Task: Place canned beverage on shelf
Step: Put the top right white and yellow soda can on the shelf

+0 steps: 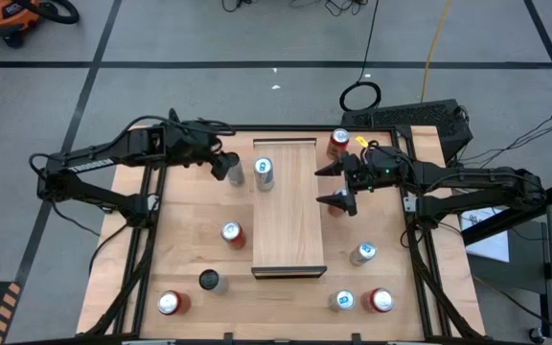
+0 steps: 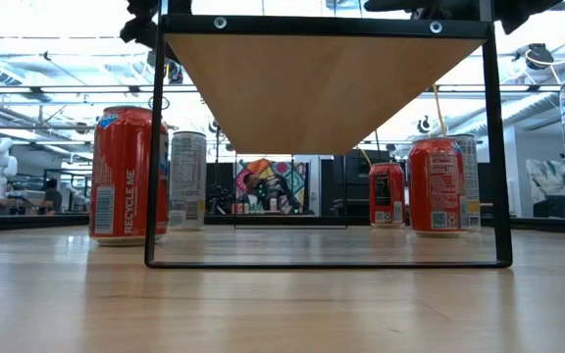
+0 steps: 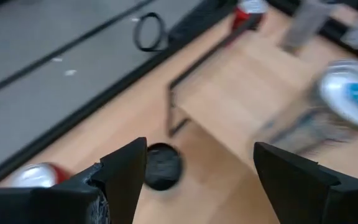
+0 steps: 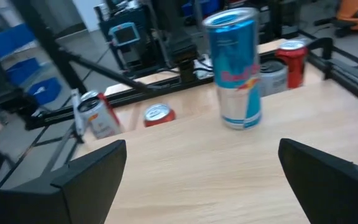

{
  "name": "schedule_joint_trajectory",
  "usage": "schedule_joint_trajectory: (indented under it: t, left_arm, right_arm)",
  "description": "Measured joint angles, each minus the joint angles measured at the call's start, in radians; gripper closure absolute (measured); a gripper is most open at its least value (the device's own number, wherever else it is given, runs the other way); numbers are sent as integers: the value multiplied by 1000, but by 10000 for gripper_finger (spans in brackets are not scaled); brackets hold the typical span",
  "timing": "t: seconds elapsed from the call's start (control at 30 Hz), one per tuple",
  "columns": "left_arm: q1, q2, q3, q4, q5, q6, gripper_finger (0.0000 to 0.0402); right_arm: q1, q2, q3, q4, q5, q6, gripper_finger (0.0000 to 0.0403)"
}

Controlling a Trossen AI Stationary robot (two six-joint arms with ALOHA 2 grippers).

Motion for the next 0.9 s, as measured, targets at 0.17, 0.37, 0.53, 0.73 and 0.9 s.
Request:
schedule_joint_trajectory:
  t: [0.17,0.37,0.53,0.73,0.9]
  left_arm:
    - [12,0,0,-52,-102,-45,104]
    - [42,6,0,-130,-117,-164,104]
    - [56,16,0,-176,-93,-182,104]
    - [55,28,0,-195,-53,-183,104]
    - [55,38,0,-230,-8,-227,104]
  right_arm:
    - [-1,0,0,0,33,10,3]
    - [-1,0,0,-1,32,123,3]
    - [-1,0,0,-2,33,164,3]
    - [-1,0,0,-24,59,165,3]
    - [-1,0,0,-28,59,164,3]
